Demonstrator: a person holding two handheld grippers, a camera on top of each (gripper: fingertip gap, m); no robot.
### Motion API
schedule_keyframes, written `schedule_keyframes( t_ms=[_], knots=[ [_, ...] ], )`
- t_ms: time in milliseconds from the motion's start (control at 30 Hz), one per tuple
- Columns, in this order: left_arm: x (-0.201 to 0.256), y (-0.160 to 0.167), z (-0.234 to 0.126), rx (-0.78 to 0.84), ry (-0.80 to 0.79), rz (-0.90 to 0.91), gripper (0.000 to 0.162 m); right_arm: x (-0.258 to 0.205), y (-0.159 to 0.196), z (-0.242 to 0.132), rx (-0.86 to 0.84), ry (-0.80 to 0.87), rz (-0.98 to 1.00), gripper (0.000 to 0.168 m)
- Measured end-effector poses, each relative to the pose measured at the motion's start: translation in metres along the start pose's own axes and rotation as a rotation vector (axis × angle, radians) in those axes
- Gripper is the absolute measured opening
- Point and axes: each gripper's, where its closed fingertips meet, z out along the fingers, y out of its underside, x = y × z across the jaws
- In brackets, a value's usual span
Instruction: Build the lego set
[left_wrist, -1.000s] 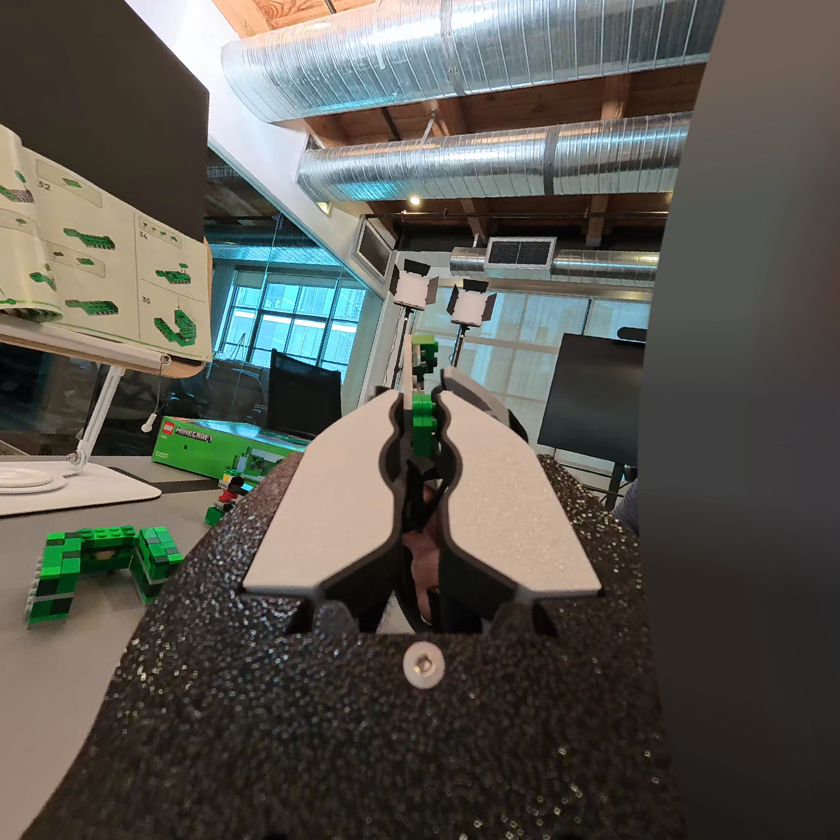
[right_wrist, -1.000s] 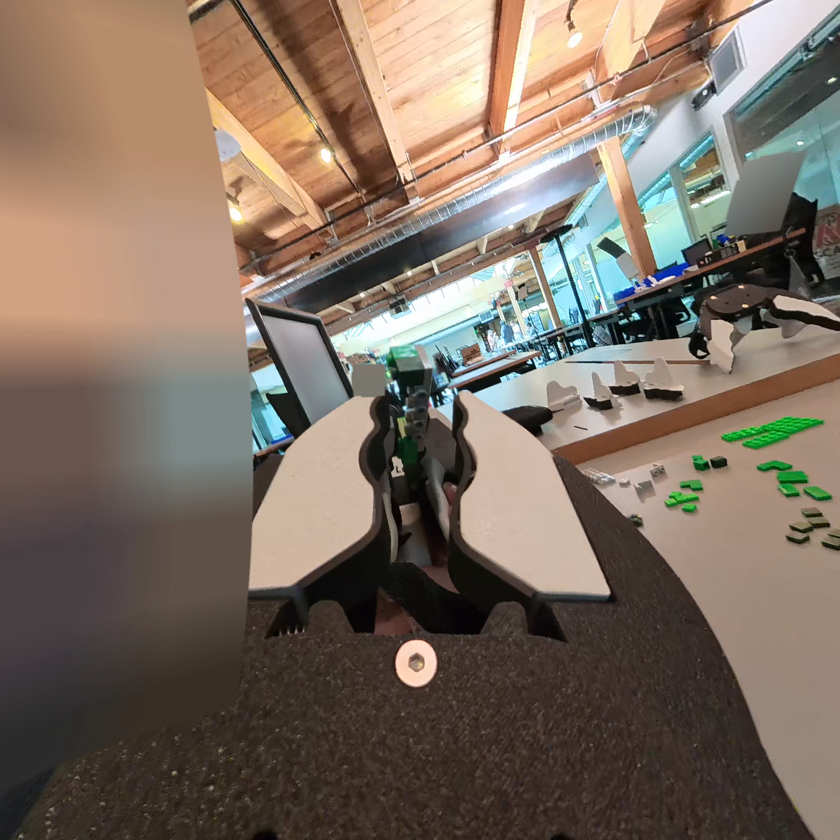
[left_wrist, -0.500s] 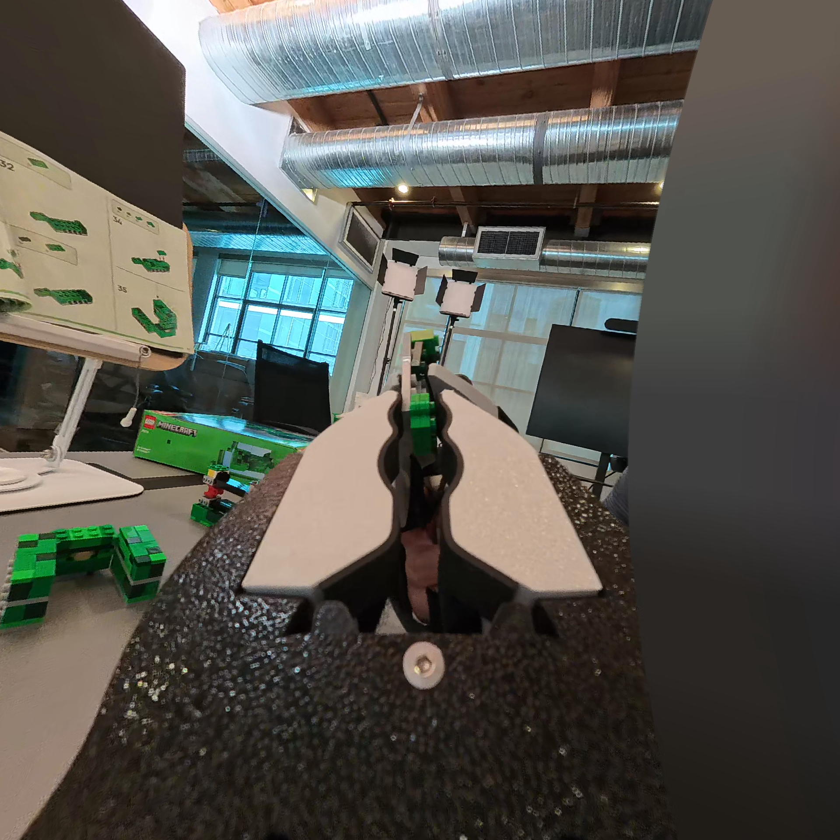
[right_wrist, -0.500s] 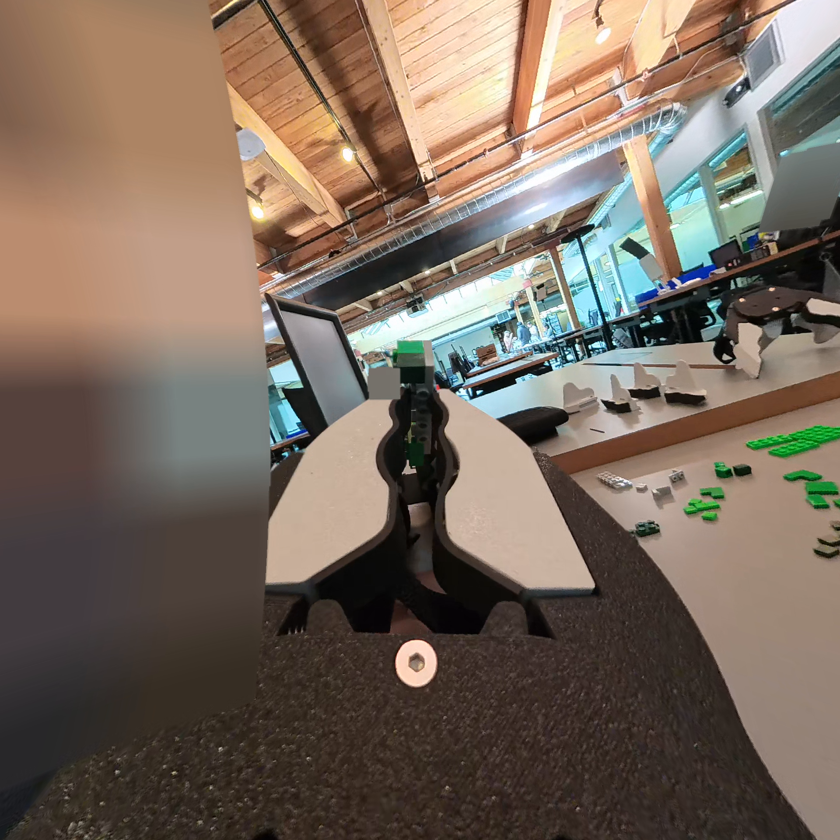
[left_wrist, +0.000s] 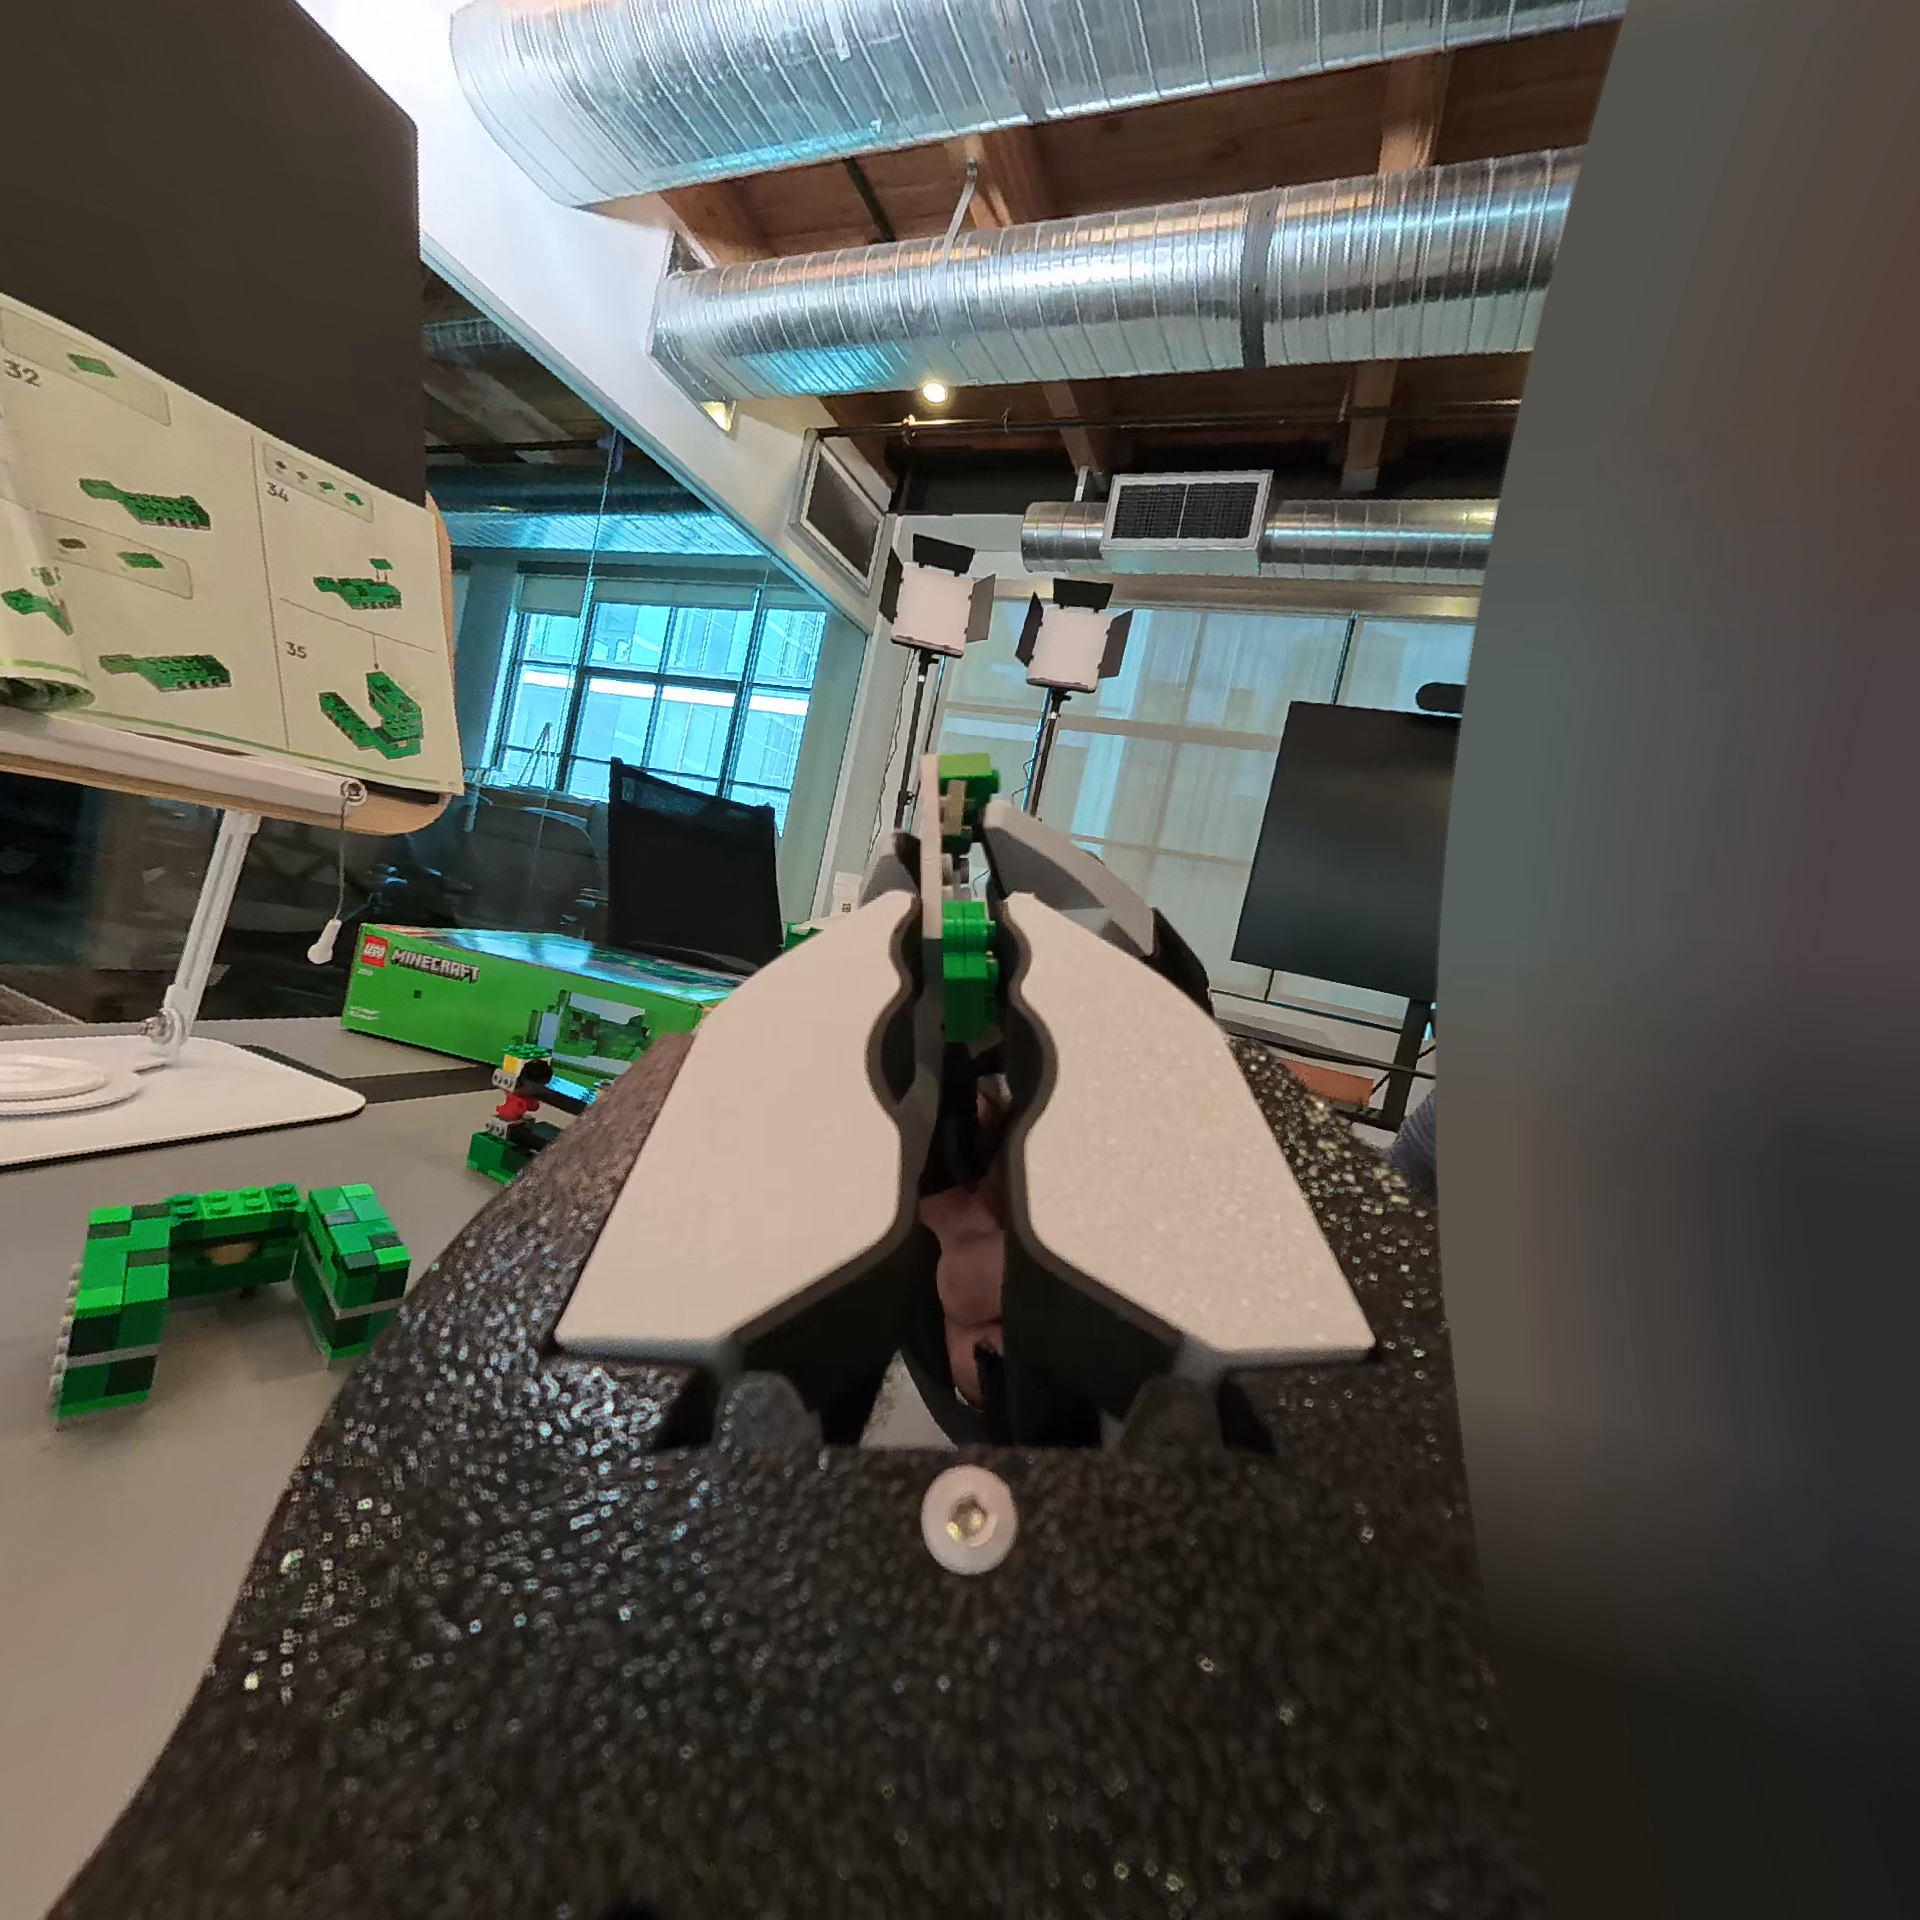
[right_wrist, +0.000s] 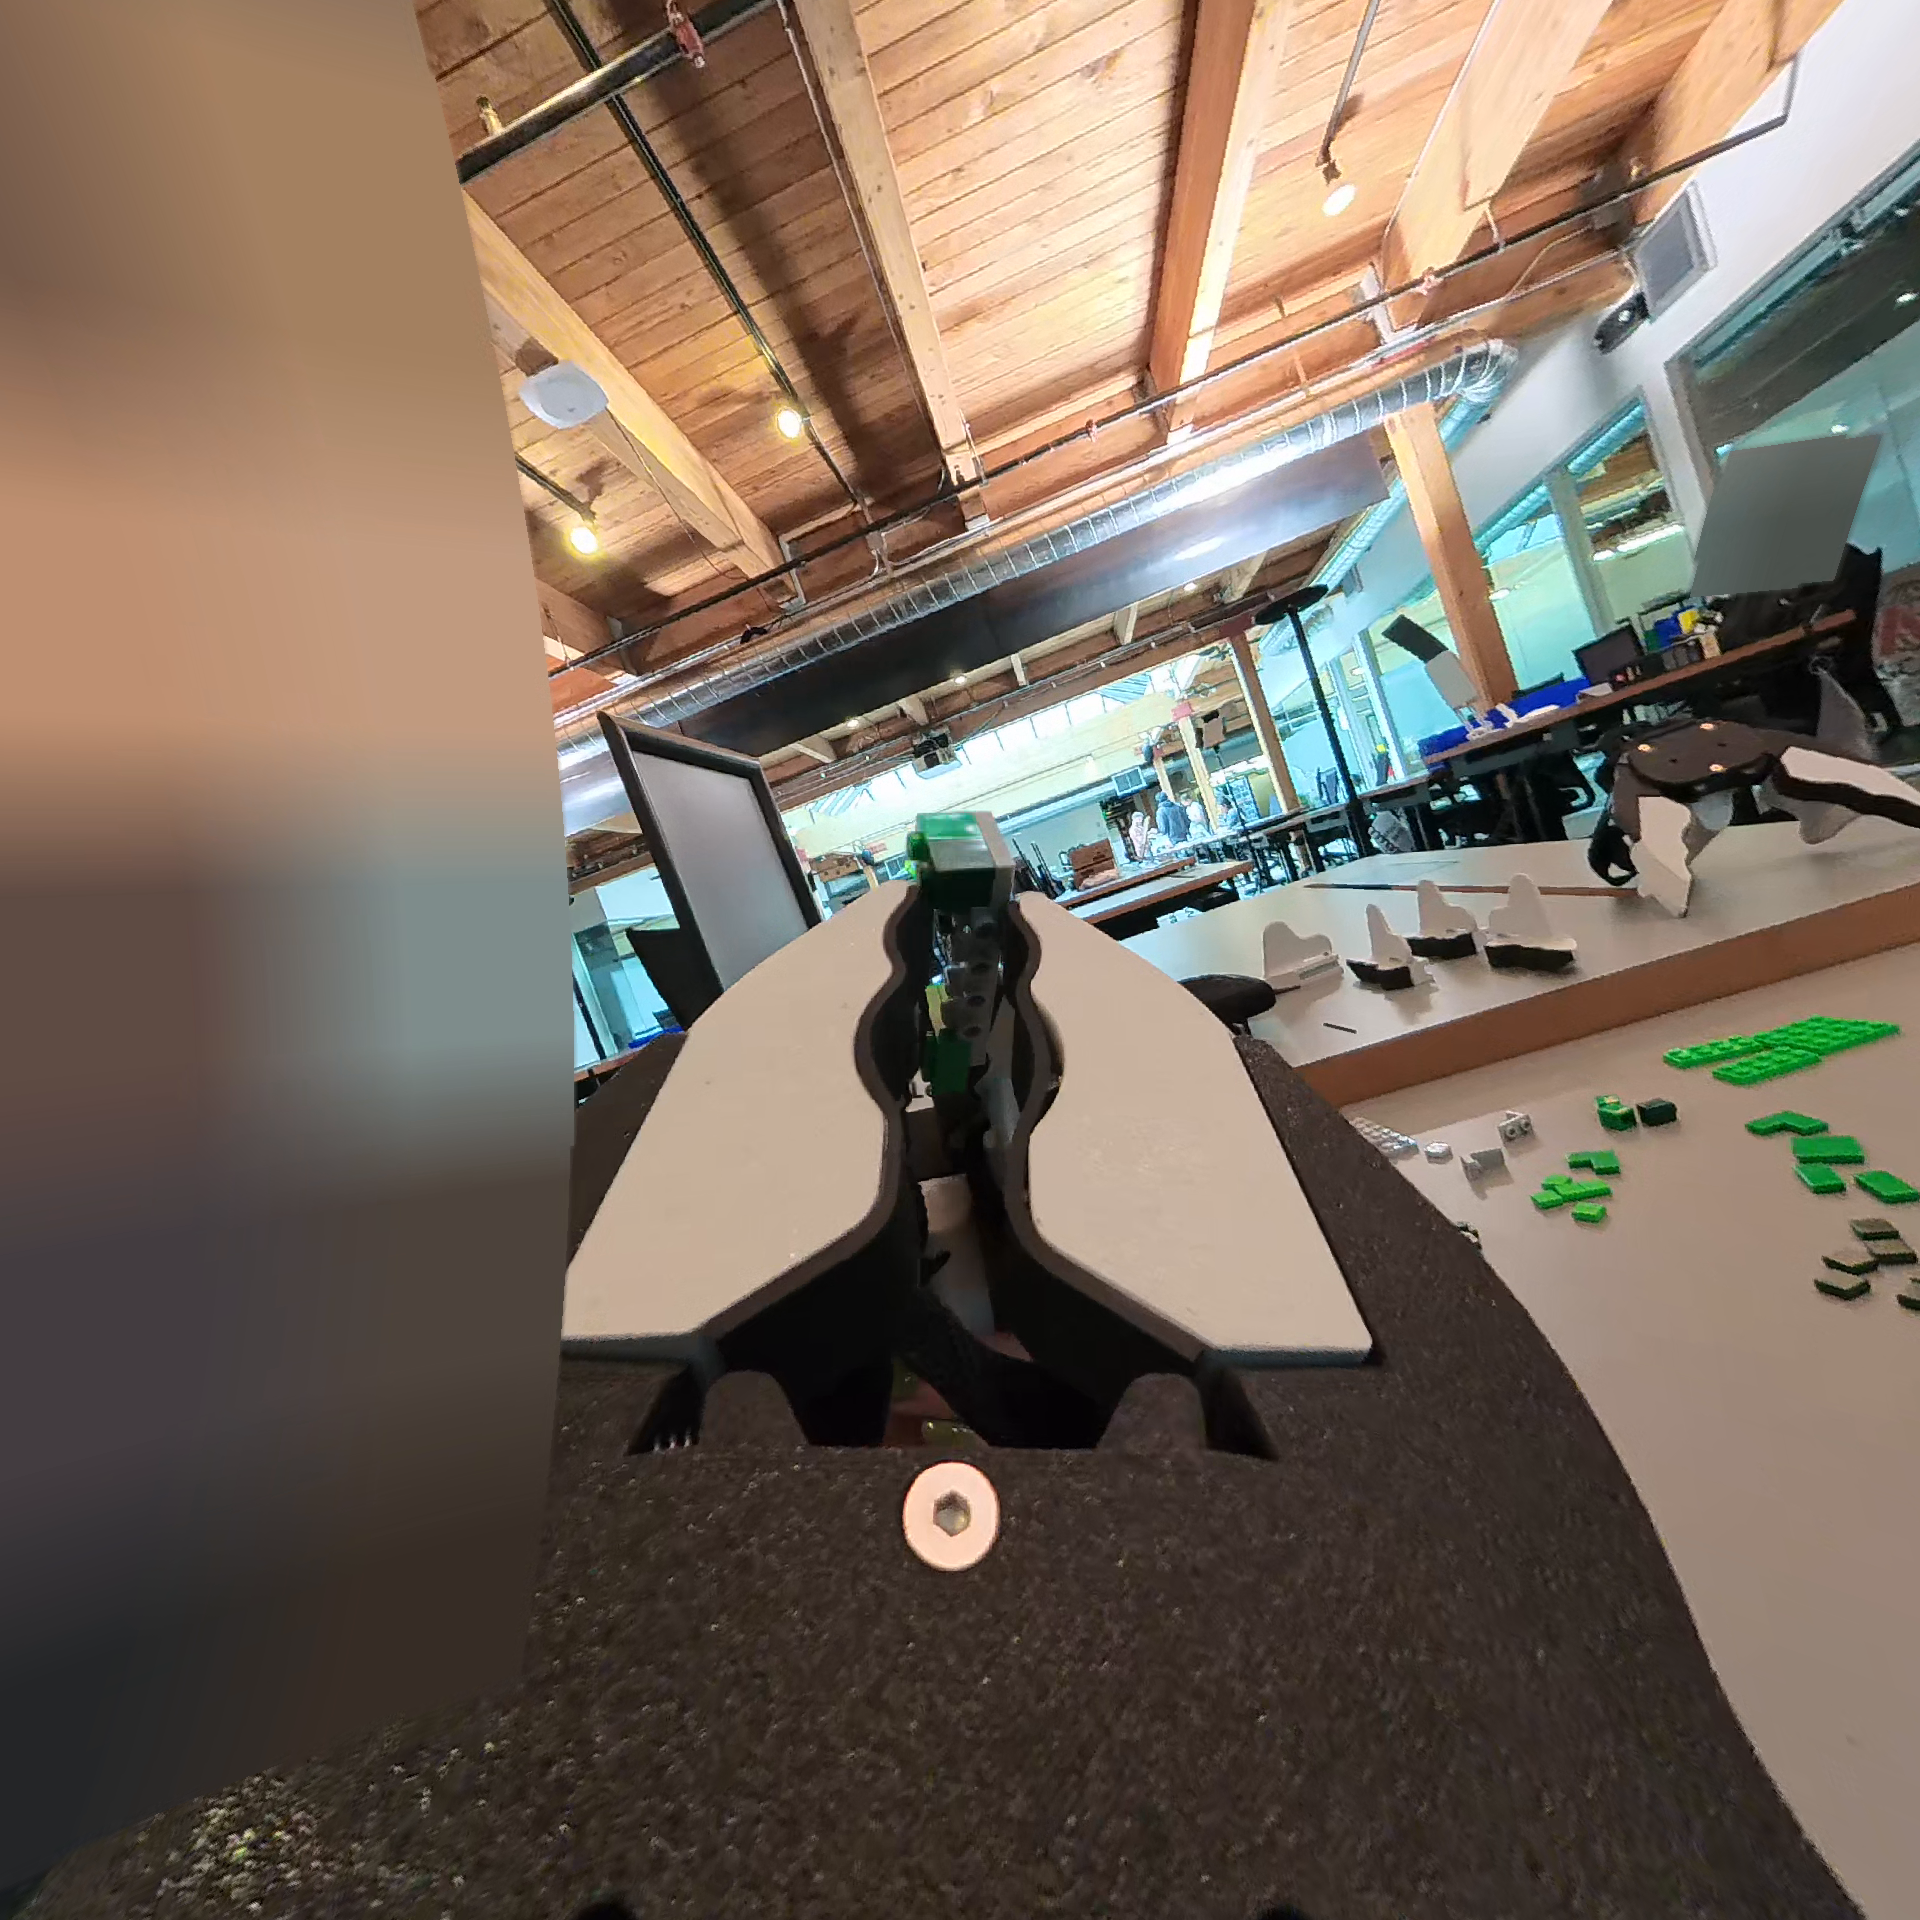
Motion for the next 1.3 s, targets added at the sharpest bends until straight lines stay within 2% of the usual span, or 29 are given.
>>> schedule_keyframes(
  t_ms=[267,367,433,500,600,700,867,967,1133,1300],
  knots=[
    [0.003,-0.001,-0.001,-0.008,0.01,0.023,0.012,-0.003,0.001,-0.001,-0.027,-0.033,-0.038,0.012],
    [-0.002,0.001,-0.004,-0.094,-0.043,0.143,0.011,0.002,0.001,-0.008,-0.113,-0.025,-0.145,0.041],
    [-0.006,0.007,-0.008,-0.214,-0.081,0.268,0.012,0.008,-0.002,-0.018,-0.224,0.001,-0.254,0.049],
    [-0.011,0.017,-0.013,-0.343,-0.114,0.41,0.012,0.004,-0.004,-0.027,-0.379,-0.031,-0.372,0.041],
    [-0.016,0.039,-0.017,-0.525,-0.122,0.541,0.012,0.003,0.005,-0.041,-0.722,-0.041,-0.554,0.031],
    [-0.015,0.06,-0.019,-0.662,-0.079,0.592,0.012,0.009,0.017,-0.055,-1.016,-0.029,-0.772,0.027],
    [-0.008,0.086,-0.021,-0.799,-0.011,0.627,0.012,0.018,0.052,-0.082,-1.412,-0.077,-0.871,0.027],
    [-0.005,0.096,-0.022,-0.847,0.02,0.644,0.012,0.024,0.065,-0.092,-1.526,-0.093,-0.904,0.023],
    [-0.002,0.098,-0.022,-0.855,0.04,0.654,0.012,0.027,0.069,-0.097,-1.591,-0.108,-0.931,0.01],
    [0.0,0.102,-0.022,-0.879,0.049,0.669,0.012,0.026,0.071,-0.102,-1.636,-0.113,-0.915,0.01]
  ],
)
